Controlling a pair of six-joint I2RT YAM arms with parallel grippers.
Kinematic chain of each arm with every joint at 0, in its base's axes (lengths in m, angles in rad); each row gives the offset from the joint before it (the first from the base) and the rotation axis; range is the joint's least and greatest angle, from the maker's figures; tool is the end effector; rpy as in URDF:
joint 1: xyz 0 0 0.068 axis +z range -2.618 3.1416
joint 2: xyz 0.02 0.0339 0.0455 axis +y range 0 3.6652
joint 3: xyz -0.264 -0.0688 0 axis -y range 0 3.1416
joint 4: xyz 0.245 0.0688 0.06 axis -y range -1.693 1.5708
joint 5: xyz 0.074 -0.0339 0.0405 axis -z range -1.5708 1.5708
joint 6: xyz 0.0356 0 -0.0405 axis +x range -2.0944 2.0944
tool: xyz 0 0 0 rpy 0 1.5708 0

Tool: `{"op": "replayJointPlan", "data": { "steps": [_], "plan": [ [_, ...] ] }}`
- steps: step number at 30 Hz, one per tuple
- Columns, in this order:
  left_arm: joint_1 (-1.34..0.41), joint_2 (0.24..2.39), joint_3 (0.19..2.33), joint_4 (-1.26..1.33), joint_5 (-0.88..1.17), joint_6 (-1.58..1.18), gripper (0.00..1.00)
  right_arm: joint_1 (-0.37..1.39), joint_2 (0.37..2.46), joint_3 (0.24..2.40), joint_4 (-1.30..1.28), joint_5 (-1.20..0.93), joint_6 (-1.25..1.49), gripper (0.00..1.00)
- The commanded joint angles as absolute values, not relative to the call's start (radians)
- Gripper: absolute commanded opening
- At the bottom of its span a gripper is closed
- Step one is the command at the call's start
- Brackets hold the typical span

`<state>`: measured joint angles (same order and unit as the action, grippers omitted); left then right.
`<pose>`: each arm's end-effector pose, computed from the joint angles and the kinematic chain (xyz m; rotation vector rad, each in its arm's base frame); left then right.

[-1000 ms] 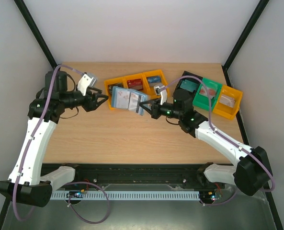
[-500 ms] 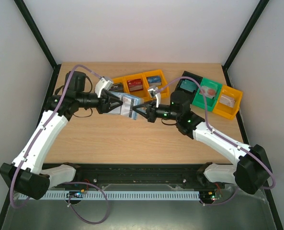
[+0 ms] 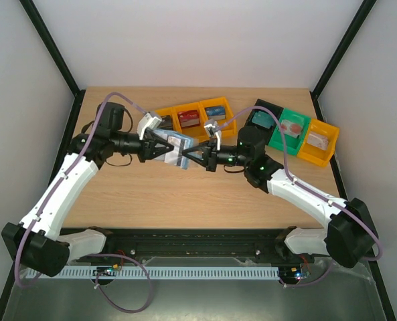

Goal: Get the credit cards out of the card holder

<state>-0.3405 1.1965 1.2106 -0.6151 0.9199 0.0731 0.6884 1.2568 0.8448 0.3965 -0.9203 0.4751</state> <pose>0.2228 -0.1090 0.3686 0.9409 1.8892 -1.1460 0.2002 0.2014 0.3200 -0.9779 1.5575 1.5786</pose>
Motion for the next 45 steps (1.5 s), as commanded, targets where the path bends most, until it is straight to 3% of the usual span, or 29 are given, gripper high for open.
{"op": "replayJointPlan", "data": {
  "steps": [1, 8, 14, 20, 32, 39, 45],
  "plan": [
    [-0.349, 1.199, 1.226, -0.649, 1.097, 0.134, 0.05, 0.710, 1.266, 0.873, 0.522, -0.997, 0.460, 0.02],
    [-0.254, 1.155, 1.207, -0.678, 1.257, 0.160, 0.02, 0.702, 1.254, 0.861, 0.507, -0.997, 0.442, 0.03],
    [-0.243, 1.146, 1.197, -0.672, 1.247, 0.155, 0.02, 0.699, 1.237, 0.856, 0.504, -1.016, 0.442, 0.21],
    [-0.232, 1.141, 1.200, -0.672, 1.234, 0.154, 0.02, 0.690, 1.221, 0.849, 0.483, -1.011, 0.423, 0.02],
    [-0.193, 1.126, 1.174, -0.660, 1.108, 0.135, 0.02, 0.537, 1.140, 0.800, 0.338, -0.950, 0.386, 0.02],
    [-0.099, 1.153, 1.333, -0.734, 0.875, 0.132, 0.02, 0.600, 1.332, 0.829, 0.210, -0.913, 0.485, 0.02],
    [-0.081, 1.147, 1.337, -0.696, 0.945, 0.069, 0.02, 0.690, 1.538, 0.708, 0.607, -1.036, 0.758, 0.02]
  ]
}}
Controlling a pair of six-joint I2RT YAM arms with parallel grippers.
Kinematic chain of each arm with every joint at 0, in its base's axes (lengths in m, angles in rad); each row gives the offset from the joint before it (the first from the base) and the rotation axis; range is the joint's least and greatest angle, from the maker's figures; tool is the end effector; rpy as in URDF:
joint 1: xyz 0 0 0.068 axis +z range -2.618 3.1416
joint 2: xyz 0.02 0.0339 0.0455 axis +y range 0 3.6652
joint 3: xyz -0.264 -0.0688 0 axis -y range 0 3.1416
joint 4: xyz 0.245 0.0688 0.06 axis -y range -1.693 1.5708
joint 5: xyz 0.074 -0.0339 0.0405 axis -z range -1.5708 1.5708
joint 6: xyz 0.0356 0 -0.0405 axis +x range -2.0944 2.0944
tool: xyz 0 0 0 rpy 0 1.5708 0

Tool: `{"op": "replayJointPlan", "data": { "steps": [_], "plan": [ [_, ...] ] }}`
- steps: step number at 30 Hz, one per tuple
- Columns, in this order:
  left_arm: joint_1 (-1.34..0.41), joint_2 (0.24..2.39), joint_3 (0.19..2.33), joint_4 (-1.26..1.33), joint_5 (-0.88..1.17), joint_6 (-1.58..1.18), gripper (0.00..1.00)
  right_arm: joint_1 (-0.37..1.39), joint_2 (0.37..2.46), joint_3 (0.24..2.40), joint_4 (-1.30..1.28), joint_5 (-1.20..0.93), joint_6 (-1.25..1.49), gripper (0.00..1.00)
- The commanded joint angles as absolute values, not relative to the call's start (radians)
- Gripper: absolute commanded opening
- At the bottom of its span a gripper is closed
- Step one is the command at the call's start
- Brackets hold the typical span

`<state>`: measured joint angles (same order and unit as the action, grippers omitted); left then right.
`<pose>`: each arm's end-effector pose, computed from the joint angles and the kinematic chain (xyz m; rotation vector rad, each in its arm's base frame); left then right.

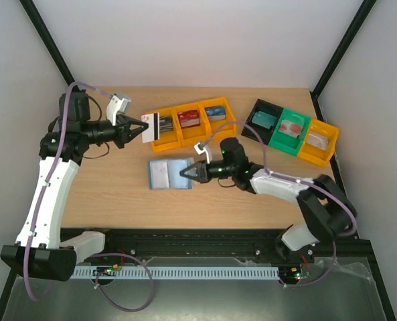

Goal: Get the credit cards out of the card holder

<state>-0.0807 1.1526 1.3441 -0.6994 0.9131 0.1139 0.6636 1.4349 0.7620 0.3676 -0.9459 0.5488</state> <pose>0.2226 -0.0463 0.4137 0.7320 1.8413 -0.9163 0.2214 0.2098 0.2408 -0.8562 1.9360 1.6615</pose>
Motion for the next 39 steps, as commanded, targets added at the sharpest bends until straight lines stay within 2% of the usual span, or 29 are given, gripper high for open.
{"op": "replayJointPlan", "data": {
  "steps": [1, 7, 8, 10, 11, 14, 16, 21, 23, 25, 27, 29, 32, 35, 39],
  "plan": [
    [-0.081, 1.147, 1.324, -0.689, 0.953, 0.062, 0.02, 0.692, 1.584, 0.717, 0.586, -1.039, 0.764, 0.02],
    [-0.084, 1.149, 1.286, -0.681, 0.928, 0.056, 0.02, 0.682, 1.762, 0.818, 0.190, -0.955, 0.571, 0.02],
    [-0.084, 1.150, 1.287, -0.692, 0.944, 0.068, 0.02, 0.671, 1.772, 0.824, 0.138, -0.920, 0.558, 0.09],
    [-0.087, 1.158, 1.305, -0.742, 0.998, 0.120, 0.02, 0.642, 1.785, 0.850, -0.009, -0.782, 0.523, 0.36],
    [-0.091, 1.163, 1.324, -0.777, 1.007, 0.149, 0.02, 0.628, 1.785, 0.863, -0.069, -0.706, 0.506, 0.47],
    [-0.118, 1.164, 1.391, -0.870, 0.928, 0.260, 0.02, 0.611, 1.723, 0.865, -0.155, -0.486, 0.489, 0.65],
    [-0.201, 1.150, 1.427, -0.876, 0.720, 0.301, 0.02, 0.611, 1.660, 0.877, -0.202, -0.366, 0.477, 0.71],
    [-0.441, 1.158, 1.455, -0.798, -0.090, 0.503, 0.02, 0.611, 1.492, 0.982, -0.325, -0.180, 0.425, 0.75],
    [-0.531, 1.146, 1.406, -0.715, -0.410, 0.671, 0.02, 0.611, 1.425, 1.025, -0.334, -0.155, 0.386, 0.76],
    [-0.607, 1.099, 1.287, -0.514, -0.692, 0.964, 0.02, 0.611, 1.359, 1.057, -0.317, -0.159, 0.352, 0.78],
    [-0.645, 1.028, 1.125, -0.137, -0.862, 1.370, 0.02, 0.610, 1.300, 1.084, -0.284, -0.183, 0.331, 0.80],
    [-0.666, 0.962, 0.968, 0.339, -0.840, 1.792, 0.02, 0.611, 1.244, 1.101, -0.239, -0.225, 0.317, 0.82],
    [-0.679, 0.904, 0.778, 0.854, -0.501, 2.323, 0.02, 0.611, 1.178, 1.116, -0.167, -0.338, 0.298, 0.84],
    [-0.715, 0.894, 0.679, 1.077, -0.231, 2.546, 0.02, 0.611, 1.136, 1.135, -0.096, -0.452, 0.321, 0.86],
    [-0.830, 0.922, 0.639, 1.191, -0.245, 2.612, 0.02, 0.615, 1.108, 1.098, 0.132, -0.631, 0.475, 0.86]
  ]
}}
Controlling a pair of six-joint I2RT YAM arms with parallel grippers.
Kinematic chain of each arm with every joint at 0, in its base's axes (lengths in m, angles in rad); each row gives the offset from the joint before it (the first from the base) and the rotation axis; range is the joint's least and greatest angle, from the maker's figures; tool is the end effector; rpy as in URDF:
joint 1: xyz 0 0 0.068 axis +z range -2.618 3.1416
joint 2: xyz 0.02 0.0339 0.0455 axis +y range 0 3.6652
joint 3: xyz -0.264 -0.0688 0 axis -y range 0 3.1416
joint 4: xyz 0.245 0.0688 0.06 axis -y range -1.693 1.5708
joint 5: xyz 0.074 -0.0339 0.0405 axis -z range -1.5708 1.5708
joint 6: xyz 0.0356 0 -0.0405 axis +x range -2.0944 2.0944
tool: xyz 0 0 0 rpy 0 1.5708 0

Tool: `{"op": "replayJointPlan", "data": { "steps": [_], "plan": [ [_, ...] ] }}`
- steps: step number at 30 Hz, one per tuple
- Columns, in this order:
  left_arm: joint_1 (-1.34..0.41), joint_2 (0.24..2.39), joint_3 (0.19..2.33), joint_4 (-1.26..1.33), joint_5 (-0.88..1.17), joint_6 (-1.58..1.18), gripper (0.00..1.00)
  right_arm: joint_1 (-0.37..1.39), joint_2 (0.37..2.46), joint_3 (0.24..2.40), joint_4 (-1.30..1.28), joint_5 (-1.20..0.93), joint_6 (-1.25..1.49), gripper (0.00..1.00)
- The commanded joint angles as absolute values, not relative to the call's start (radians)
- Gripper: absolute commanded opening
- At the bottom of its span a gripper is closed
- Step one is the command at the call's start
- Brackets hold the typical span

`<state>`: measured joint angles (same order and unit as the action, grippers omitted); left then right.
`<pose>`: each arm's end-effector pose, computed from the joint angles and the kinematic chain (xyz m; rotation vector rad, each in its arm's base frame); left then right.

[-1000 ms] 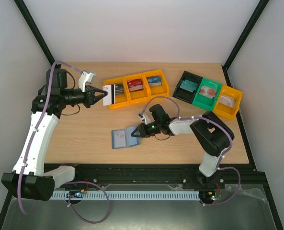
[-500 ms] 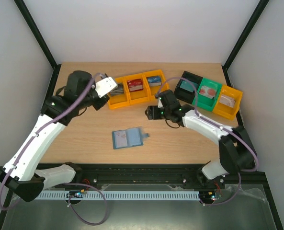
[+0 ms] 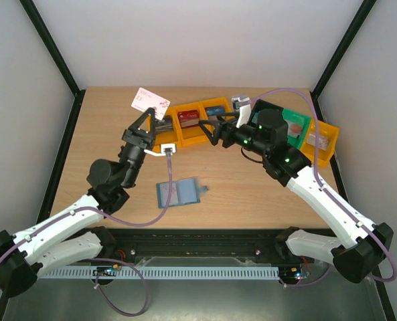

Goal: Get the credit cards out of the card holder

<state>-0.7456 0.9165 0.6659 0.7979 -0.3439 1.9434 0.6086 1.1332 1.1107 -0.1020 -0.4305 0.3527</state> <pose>0.1576 -0.1291 0.3763 0.9873 0.5734 1.2513 0.2048 0.1608 0.3939 -0.5653 1.7138 1.0666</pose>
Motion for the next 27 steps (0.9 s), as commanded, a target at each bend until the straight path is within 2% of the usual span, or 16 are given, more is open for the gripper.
{"op": "replayJointPlan", "data": {
  "steps": [1, 9, 17, 22, 27],
  "plan": [
    [-0.858, 0.931, 0.632, 1.211, -0.275, 2.612, 0.02, 0.620, 1.110, 1.080, 0.202, -0.668, 0.527, 0.85],
    [-0.929, 0.954, 0.572, 1.214, -0.397, 2.611, 0.02, 0.687, 1.134, 1.062, 0.439, -0.722, 0.696, 0.84],
    [-0.939, 0.952, 0.543, 1.203, -0.435, 2.609, 0.02, 0.748, 1.208, 1.086, 0.502, -0.684, 0.750, 0.77],
    [-0.945, 0.958, 0.538, 1.193, -0.456, 2.602, 0.02, 0.794, 1.277, 1.150, 0.541, -0.680, 0.771, 0.61],
    [-0.952, 0.969, 0.543, 1.191, -0.466, 2.596, 0.02, 0.810, 1.322, 1.171, 0.513, -0.645, 0.779, 0.52]
  ]
}}
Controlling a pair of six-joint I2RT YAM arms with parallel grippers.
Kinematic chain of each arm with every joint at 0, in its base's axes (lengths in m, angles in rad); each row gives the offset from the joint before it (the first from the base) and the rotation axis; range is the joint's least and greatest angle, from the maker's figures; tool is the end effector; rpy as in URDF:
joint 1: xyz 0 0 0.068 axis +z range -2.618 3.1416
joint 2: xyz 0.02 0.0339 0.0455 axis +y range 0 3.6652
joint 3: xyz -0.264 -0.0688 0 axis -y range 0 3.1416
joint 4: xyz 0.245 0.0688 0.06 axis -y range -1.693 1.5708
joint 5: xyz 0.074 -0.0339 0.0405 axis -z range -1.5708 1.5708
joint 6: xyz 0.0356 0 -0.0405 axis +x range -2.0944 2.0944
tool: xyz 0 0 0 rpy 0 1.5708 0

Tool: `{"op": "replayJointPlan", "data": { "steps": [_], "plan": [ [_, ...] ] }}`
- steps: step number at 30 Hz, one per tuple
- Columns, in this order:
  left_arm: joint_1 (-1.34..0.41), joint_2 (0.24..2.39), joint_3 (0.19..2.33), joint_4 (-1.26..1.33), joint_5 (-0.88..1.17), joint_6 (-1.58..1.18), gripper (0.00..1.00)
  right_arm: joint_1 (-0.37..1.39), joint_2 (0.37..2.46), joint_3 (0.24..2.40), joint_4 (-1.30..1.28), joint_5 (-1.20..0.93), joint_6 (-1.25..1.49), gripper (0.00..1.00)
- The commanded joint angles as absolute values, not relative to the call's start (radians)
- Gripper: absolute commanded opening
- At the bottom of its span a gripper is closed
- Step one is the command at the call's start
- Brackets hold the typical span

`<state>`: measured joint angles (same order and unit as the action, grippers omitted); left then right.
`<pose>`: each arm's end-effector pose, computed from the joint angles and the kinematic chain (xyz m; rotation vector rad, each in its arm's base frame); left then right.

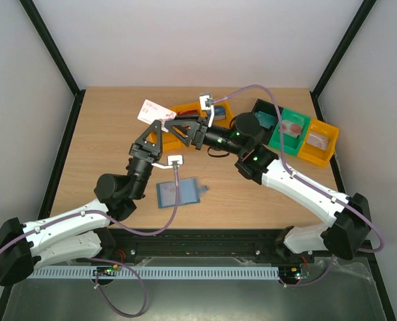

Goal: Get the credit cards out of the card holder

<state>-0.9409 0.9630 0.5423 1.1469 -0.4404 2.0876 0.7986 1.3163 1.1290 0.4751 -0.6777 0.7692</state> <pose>0.1282 -0.1501 0.3555 0.8647 0.4936 1.2435 0.1954 0.2326 0.4112 -0.6964 1.4212 1.7102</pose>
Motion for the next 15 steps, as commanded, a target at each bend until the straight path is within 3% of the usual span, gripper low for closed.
{"op": "replayJointPlan", "data": {
  "steps": [1, 6, 10, 11, 15],
  "plan": [
    [-0.953, 0.968, 0.544, 1.189, -0.473, 2.592, 0.02, 0.809, 1.323, 1.172, 0.495, -0.630, 0.771, 0.50],
    [-0.954, 0.965, 0.538, 1.177, -0.499, 2.576, 0.02, 0.809, 1.333, 1.175, 0.492, -0.645, 0.784, 0.37],
    [-0.957, 0.966, 0.526, 1.177, -0.504, 2.577, 0.02, 0.810, 1.355, 1.192, 0.506, -0.662, 0.803, 0.06],
    [-0.958, 0.968, 0.527, 1.176, -0.506, 2.577, 0.02, 0.809, 1.364, 1.201, 0.499, -0.665, 0.809, 0.02],
    [-0.961, 0.974, 0.532, 1.175, -0.512, 2.575, 0.02, 0.807, 1.375, 1.231, 0.452, -0.669, 0.795, 0.02]
  ]
}}
